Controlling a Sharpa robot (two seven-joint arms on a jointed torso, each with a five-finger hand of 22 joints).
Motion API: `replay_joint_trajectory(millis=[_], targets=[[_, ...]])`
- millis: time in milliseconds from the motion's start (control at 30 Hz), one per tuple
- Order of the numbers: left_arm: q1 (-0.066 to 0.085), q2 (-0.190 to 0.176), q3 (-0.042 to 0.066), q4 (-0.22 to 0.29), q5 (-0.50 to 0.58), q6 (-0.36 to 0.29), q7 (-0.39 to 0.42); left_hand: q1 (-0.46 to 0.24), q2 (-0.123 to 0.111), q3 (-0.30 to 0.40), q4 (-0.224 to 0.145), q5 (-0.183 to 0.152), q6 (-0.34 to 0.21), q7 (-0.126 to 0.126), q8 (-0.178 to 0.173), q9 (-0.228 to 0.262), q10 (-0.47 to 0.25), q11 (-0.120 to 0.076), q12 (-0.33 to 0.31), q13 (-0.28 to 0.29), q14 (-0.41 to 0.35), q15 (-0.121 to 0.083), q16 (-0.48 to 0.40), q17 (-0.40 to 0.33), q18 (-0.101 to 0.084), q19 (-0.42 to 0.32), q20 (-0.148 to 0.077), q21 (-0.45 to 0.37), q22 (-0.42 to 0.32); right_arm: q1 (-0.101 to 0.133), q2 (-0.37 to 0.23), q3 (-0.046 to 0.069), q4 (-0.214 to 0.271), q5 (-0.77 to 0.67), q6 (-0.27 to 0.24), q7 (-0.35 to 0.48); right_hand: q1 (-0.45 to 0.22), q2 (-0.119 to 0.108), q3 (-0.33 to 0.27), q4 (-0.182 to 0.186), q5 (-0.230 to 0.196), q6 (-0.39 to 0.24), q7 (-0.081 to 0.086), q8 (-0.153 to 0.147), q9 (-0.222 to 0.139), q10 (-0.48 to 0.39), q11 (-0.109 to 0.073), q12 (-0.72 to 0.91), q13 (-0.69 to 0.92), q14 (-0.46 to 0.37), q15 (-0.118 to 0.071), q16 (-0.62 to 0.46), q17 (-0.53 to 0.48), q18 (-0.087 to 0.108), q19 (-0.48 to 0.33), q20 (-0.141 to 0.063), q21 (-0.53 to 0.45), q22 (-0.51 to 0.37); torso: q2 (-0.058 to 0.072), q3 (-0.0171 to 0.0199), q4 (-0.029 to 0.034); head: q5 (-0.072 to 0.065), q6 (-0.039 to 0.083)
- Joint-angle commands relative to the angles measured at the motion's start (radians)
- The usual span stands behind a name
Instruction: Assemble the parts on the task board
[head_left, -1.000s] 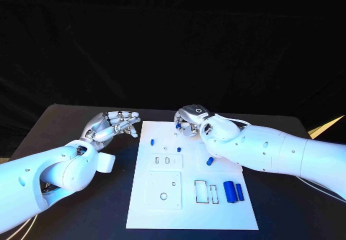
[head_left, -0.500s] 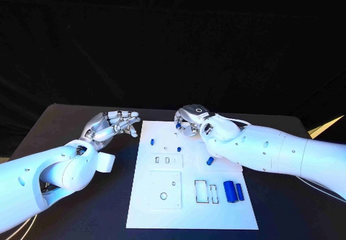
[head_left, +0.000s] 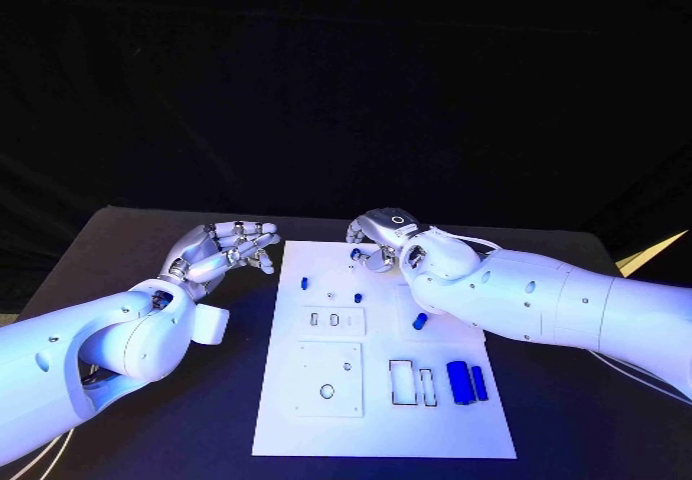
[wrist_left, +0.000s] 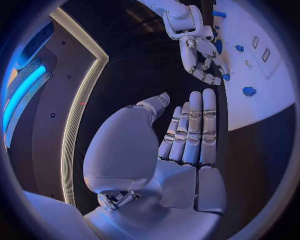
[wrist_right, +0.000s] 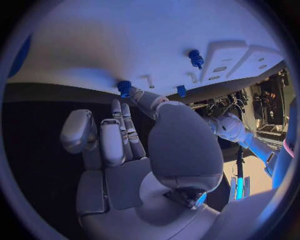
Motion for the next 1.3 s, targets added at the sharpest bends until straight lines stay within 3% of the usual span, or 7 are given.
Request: replay_joint_trajectory(millis=[33,367,633,933,1033,1133,1300], targets=[[0.001,0.005,0.001,-0.003,0.001,0.004,0.001,-0.022,-0.004,0.048,-0.004,0.01,-0.007,0.0,-0.018,0.015,-0.013,0.005,-0.01,0.011,-0.013,-0.002,0.021,0.017,0.013,-0.01,0.001,0.023,0.018,0.0,-0.001,0.0,0.001,0.0,0.002,0.002,-0.017,-0.001,0.029,-0.001,0.014,-0.011,0.004,-0.01,0.002,-0.026,0.003,0.01,-0.007,0.007,0.011,-0.01,-0.005,0.012,-0.012,-0.001,-0.013,-0.005,0.0,-0.0006,-0.001,-0.003,-0.001],[0.001,0.008,0.001,-0.013,0.005,0.006,0.002,-0.023,-0.003,0.048,-0.004,0.01,-0.008,0.001,-0.019,0.016,-0.014,0.006,-0.01,0.012,-0.014,-0.002,0.022,0.018,0.013,-0.011,0.002,0.024,0.018,0.002,-0.128,0.006,0.134,0.038,-0.021,-0.006,-0.031,-0.01,0.008,0.013,0.013,-0.012,0.005,-0.016,0.001,-0.021,0.002,0.016,-0.01,0.006,0.01,-0.015,-0.014,0.012,-0.011,0.0,-0.019,-0.008,-0.003,0.0006,-0.0018,-0.012,0.008],[0.001,0.003,0.001,-0.013,0.007,0.004,0.004,-0.023,-0.004,0.048,-0.004,0.01,-0.008,0.001,-0.019,0.016,-0.015,0.006,-0.01,0.012,-0.015,-0.002,0.023,0.018,0.013,-0.012,0.002,0.025,0.019,0.028,-0.305,0.014,0.285,0.231,0.039,-0.025,-0.044,-0.047,-0.153,0.064,0.015,-0.043,0.012,-0.06,-0.006,0.089,-0.008,0.047,0.012,0.017,0.003,0.012,0.014,0.012,0.001,-0.007,-0.035,-0.01,-0.007,0.0056,-0.0159,-0.013,0.02],[0.001,0.004,0.0,-0.012,0.009,0.005,0.004,-0.023,-0.004,0.048,-0.004,0.01,-0.008,0.001,-0.019,0.016,-0.015,0.006,-0.01,0.012,-0.015,-0.002,0.023,0.018,0.013,-0.012,0.002,0.025,0.019,0.052,-0.382,0.017,0.265,0.352,0.123,-0.041,0.058,-0.017,-0.394,0.127,0.019,-0.043,-0.004,-0.079,0.003,0.25,-0.038,0.142,0.104,0.026,-0.02,0.041,0.047,0.004,0.031,-0.025,-0.011,0.038,-0.011,0.013,-0.0218,-0.012,0.022],[0.001,0.004,0.0,-0.013,0.01,0.006,0.004,-0.023,-0.004,0.048,-0.004,0.01,-0.008,0.001,-0.019,0.016,-0.015,0.006,-0.01,0.012,-0.015,-0.002,0.023,0.018,0.013,-0.012,0.002,0.025,0.019,0.054,-0.385,0.017,0.251,0.368,0.143,-0.049,0.129,-0.011,-0.515,0.2,0.021,-0.057,-0.02,-0.061,0.026,0.203,-0.054,0.407,0.385,0.048,-0.029,0.108,0.149,-0.013,0.072,-0.045,0.06,0.13,-0.01,0.015,-0.0218,-0.014,0.021],[0.001,0.005,0.0,-0.014,0.01,0.006,0.004,-0.023,-0.004,0.048,-0.004,0.01,-0.008,0.001,-0.019,0.016,-0.015,0.006,-0.01,0.012,-0.015,-0.002,0.023,0.018,0.013,-0.012,0.002,0.025,0.019,0.055,-0.381,0.017,0.234,0.375,0.164,-0.058,0.182,-0.004,-0.553,0.307,0.022,-0.083,-0.008,-0.037,0.047,0.222,-0.043,1.042,1.006,0.065,-0.022,0.171,0.256,-0.032,0.105,-0.033,0.129,0.221,-0.009,0.0151,-0.0199,-0.019,0.019],[0.001,0.006,0.0,-0.013,0.01,0.008,0.006,-0.023,-0.004,0.048,-0.004,0.01,-0.008,0.001,-0.019,0.016,-0.015,0.006,-0.01,0.012,-0.015,-0.002,0.023,0.018,0.013,-0.012,0.002,0.025,0.019,0.055,-0.368,0.017,0.21,0.363,0.183,-0.068,0.177,-0.005,-0.566,0.32,0.022,-0.097,0.0,-0.014,0.059,0.313,-0.033,1.277,1.222,0.082,-0.013,0.213,0.34,-0.042,0.124,-0.022,0.17,0.273,-0.008,0.0145,-0.0209,-0.022,0.017]])
